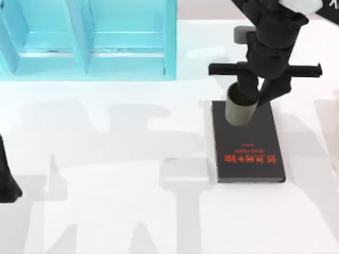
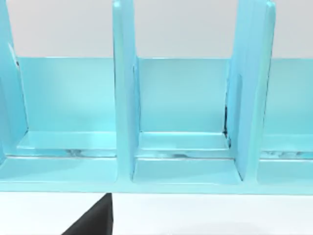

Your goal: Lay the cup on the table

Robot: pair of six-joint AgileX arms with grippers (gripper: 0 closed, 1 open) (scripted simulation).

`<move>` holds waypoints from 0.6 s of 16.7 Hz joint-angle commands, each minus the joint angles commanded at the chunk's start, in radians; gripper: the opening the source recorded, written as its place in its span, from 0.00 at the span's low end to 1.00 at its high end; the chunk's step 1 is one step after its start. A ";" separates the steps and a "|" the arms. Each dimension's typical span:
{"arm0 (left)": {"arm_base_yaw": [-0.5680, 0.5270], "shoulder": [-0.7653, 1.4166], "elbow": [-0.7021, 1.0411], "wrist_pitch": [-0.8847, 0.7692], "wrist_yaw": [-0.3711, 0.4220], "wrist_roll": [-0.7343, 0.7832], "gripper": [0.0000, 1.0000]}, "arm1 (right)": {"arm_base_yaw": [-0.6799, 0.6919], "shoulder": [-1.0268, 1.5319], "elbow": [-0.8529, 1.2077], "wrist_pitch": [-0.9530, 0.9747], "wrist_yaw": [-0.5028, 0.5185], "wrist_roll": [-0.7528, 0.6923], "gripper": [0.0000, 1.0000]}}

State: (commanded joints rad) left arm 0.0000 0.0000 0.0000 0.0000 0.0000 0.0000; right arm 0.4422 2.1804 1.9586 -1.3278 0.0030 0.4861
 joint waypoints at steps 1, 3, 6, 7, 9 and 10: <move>0.000 0.000 0.000 0.000 0.000 0.000 1.00 | 0.030 0.014 0.035 -0.024 0.001 0.034 0.00; 0.000 0.000 0.000 0.000 0.000 0.000 1.00 | 0.101 0.046 0.107 -0.077 0.003 0.106 0.00; 0.000 0.000 0.000 0.000 0.000 0.000 1.00 | 0.207 0.085 0.211 -0.148 0.004 0.200 0.00; 0.000 0.000 0.000 0.000 0.000 0.000 1.00 | 0.235 0.093 0.239 -0.164 0.005 0.222 0.00; 0.000 0.000 0.000 0.000 0.000 0.000 1.00 | 0.269 0.102 0.273 -0.183 0.005 0.247 0.00; 0.000 0.000 0.000 0.000 0.000 0.000 1.00 | 0.272 0.102 0.276 -0.184 0.005 0.249 0.00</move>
State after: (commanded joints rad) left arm 0.0000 0.0000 0.0000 0.0000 0.0000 0.0000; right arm 0.7143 2.2827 2.2341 -1.5118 0.0085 0.7348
